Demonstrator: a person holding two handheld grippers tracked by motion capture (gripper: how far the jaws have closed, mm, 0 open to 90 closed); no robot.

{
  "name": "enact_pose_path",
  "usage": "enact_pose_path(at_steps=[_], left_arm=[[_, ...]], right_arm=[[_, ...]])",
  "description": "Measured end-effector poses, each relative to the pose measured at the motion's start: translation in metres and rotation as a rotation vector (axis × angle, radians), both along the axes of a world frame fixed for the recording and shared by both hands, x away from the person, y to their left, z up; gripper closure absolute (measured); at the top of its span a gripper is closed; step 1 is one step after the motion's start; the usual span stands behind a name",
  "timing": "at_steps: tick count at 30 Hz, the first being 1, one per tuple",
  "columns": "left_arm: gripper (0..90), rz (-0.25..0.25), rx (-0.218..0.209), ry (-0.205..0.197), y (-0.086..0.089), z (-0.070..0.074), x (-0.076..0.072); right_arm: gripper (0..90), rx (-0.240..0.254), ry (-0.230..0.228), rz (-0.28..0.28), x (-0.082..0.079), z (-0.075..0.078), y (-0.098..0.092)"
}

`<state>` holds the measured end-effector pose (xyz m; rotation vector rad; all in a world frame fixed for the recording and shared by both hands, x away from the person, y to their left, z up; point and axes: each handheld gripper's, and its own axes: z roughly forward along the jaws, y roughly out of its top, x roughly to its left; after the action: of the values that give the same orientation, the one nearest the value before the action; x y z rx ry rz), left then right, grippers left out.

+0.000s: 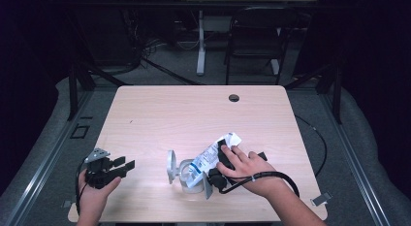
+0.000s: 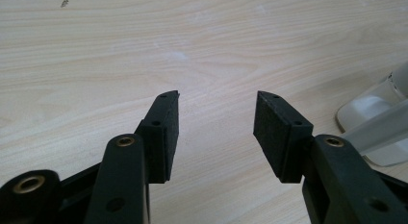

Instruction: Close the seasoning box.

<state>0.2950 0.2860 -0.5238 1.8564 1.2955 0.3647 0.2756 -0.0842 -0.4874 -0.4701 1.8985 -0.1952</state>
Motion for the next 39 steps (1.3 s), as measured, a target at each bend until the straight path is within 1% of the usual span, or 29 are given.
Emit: enact_pose_path(at_steps=[3,6,19,21,24,25,26,28,29,33,34,35,36,37,38,39], left_arm=[[51.9,0.002,-0.003,0.0,-0.0003,0.0,0.0001],[52.0,0.003,-0.003,0.001,-0.0003,-0.0003,0.0003],[52.0,0.001,-0.002,0.0,0.0002,-0.0008,0.0003],[52.0,-0.002,0.006,0.007,-0.0003,-0.001,0.0001],[52.0,-0.002,0.006,0.006,-0.0003,-0.0008,0.0001],[52.0,0.003,0.003,0.0,-0.0005,-0.0012,0.0002],[52.1,0.003,0.002,0.001,-0.0003,-0.0011,0.0002],[52.1,0.003,0.0,0.002,0.0001,-0.0013,0.0002],[52.1,0.004,0.0,0.002,0.0003,-0.0012,0.0001],[52.1,0.0,0.0,0.008,0.001,-0.001,0.0004],[52.1,0.003,0.0,0.003,0.0002,-0.0015,0.0003],[52.2,0.004,0.0,0.001,0.0,-0.0015,0.0003],[52.1,0.001,0.002,0.003,0.0001,-0.0009,0.0],[52.2,0.001,0.002,0.003,0.0002,-0.0007,0.0],[52.1,0.002,0.002,0.002,0.0003,-0.0006,0.0001],[52.2,0.002,0.002,0.002,0.0003,-0.0006,0.0001]], right_arm=[[54.4,0.001,0.0,0.001,0.0,0.0004,0.0],[54.6,-0.009,-0.007,-0.001,-0.0006,0.0006,0.0006],[55.8,-0.004,-0.006,0.003,-0.0005,0.0013,0.0005],[55.9,-0.009,-0.004,0.002,-0.0007,0.0016,0.0003],[56.2,-0.019,-0.007,0.0,-0.0014,0.0021,0.0005],[56.2,0.004,0.007,0.012,-0.0006,0.001,0.0001],[56.4,0.003,0.006,0.013,-0.0007,0.0013,0.0003],[56.6,0.0,0.003,0.012,-0.0007,0.0017,0.0007],[56.7,-0.02,-0.009,0.002,-0.0013,0.0029,0.0013],[57.0,-0.021,-0.012,0.004,-0.0014,0.0031,0.0014],[57.1,-0.004,0.0,0.011,-0.0008,0.0022,0.0009],[57.2,0.004,0.001,0.015,-0.0006,0.002,0.0005],[57.4,-0.029,-0.021,-0.002,-0.0024,0.0041,0.0016],[57.5,-0.004,-0.005,0.008,-0.0015,0.0031,0.0008],[57.5,0.007,0.001,0.014,-0.0009,0.003,0.0003],[57.5,0.007,0.001,0.014,-0.0009,0.003,0.0003]])
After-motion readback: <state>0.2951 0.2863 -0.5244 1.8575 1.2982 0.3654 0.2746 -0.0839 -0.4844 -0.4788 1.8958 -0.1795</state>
